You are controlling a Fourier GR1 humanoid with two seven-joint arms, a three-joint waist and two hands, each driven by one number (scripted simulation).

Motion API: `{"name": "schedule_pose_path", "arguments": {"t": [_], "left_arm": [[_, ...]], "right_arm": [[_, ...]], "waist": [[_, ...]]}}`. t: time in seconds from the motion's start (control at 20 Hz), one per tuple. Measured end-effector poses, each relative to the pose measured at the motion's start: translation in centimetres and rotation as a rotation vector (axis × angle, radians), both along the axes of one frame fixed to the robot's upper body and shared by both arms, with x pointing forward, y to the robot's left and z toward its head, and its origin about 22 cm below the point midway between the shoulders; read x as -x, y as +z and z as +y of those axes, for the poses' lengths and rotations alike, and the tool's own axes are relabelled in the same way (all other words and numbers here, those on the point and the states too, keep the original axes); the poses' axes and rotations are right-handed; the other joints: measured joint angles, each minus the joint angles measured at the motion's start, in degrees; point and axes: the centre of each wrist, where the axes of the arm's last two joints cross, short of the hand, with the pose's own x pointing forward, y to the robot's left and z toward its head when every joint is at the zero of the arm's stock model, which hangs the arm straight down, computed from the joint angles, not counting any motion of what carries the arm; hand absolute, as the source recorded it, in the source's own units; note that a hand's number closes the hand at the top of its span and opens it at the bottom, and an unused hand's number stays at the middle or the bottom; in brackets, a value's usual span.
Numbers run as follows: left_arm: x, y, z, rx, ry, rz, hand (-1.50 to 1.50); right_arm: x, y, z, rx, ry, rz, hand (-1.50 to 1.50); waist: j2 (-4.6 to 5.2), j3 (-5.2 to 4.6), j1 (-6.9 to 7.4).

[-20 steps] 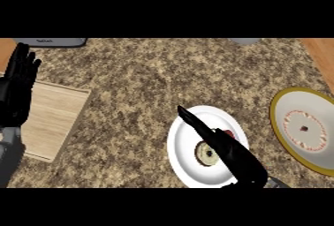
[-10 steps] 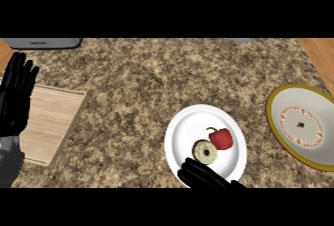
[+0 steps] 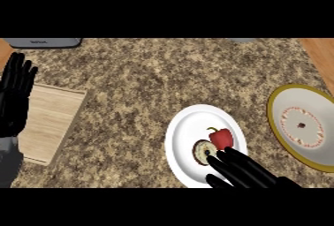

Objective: Pick the cupcake from the plate and place it in the bowl

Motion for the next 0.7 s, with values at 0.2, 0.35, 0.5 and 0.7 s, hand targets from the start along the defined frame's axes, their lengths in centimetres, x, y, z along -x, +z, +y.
{"name": "schedule_pose_path", "arguments": {"t": [0.2, 0.35, 0.5, 0.7], "left_arm": [[-0.2, 0.3, -0.2, 0.005, -0.011, 0.000, 0.00], [-0.2, 0.3, -0.1, 0.003, -0.018, -0.002, 0.00], [-0.1, 0.3, -0.5, 0.000, -0.019, -0.005, 0.00], [-0.2, -0.1, -0.6, -0.003, -0.017, -0.005, 0.00]], "right_arm": [[-0.7, 1.7, -0.5, 0.216, -0.009, 0.040, -1.50], [-1.1, 2.9, -0.7, 0.342, 0.004, 0.067, -1.50], [-1.3, 4.1, -0.9, 0.406, 0.020, 0.099, -1.50], [-2.0, 4.7, -0.3, 0.447, 0.018, 0.115, -1.50]], "waist": [[0.11, 0.00, 0.53], [0.15, 0.04, 0.75], [0.16, 0.10, 0.79], [0.20, 0.14, 0.91]]}}
